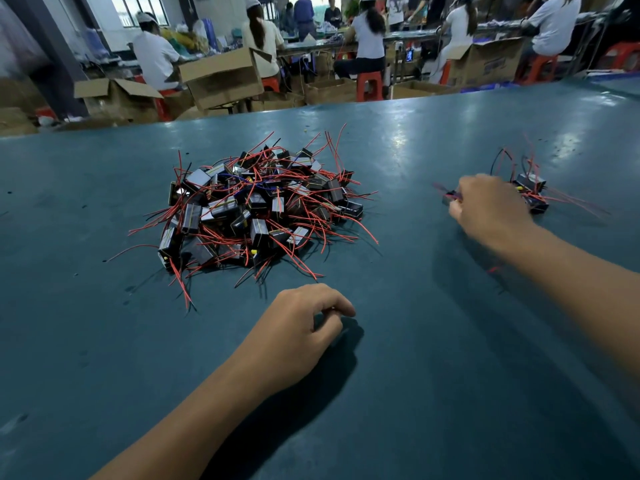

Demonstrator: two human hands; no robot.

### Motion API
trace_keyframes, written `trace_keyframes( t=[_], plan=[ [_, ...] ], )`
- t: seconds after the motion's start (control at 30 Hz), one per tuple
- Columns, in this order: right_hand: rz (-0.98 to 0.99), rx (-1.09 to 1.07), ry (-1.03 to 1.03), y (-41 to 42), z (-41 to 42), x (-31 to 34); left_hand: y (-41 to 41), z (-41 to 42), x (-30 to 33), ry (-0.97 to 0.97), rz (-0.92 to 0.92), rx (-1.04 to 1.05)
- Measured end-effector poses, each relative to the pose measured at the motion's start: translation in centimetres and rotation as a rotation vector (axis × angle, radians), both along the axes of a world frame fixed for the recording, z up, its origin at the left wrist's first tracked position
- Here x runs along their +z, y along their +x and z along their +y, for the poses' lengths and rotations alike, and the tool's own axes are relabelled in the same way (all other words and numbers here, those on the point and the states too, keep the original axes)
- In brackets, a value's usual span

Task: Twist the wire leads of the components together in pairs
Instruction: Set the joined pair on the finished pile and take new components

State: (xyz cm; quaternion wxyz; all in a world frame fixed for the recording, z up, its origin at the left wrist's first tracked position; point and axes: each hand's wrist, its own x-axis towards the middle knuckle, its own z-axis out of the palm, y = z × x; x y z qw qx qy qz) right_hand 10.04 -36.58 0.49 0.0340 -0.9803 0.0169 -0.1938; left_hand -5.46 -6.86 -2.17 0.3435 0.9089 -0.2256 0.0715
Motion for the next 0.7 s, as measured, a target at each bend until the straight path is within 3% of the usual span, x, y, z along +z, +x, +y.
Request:
trace_keyframes(
  t=[0.1,0.27,0.37,0.5,0.7],
  plan=[
    [-0.072,-0.122,-0.02,2.2,-3.5,1.3,0.1,0.0,0.0,0.019,-0.01,-0.001],
    [0.025,-0.323,0.002,3.8,-4.3,1.7,0.2,0.2,0.1,0.017,-0.019,0.012],
    [-0.042,-0.061,0.063,3.3,0.8,1.6,0.1,0.2,0.2,0.02,-0.021,0.013],
    [0.117,0.36,0.303,0.9,8.0,-0.1,0.0,0.4,0.5,0.014,-0.037,0.011],
    [0.177,0.428,0.436,0.4,12.9,-1.3,0.1,0.8,0.9,-0.005,-0.071,0.039]
  ],
)
